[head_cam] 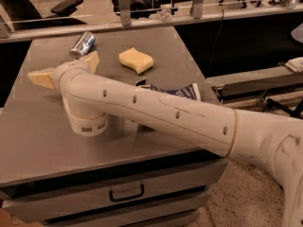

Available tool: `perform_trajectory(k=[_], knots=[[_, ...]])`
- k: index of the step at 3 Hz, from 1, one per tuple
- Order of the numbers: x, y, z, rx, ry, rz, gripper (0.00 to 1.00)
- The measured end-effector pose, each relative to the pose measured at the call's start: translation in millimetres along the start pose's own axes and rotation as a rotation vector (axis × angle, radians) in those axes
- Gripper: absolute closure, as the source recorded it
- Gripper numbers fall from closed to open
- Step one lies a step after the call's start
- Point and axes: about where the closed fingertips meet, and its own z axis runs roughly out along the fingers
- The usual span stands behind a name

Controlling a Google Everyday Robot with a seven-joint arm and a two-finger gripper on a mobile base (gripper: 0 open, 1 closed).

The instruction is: Move redbull can near sponge

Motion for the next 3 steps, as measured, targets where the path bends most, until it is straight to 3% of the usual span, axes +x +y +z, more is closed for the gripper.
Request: perform_trajectory(k=[1, 3], knots=[[6, -9, 24, 0.047, 0.016, 0.03, 0.0], [14, -22, 60, 0.089, 0.01, 0.049, 0.0]])
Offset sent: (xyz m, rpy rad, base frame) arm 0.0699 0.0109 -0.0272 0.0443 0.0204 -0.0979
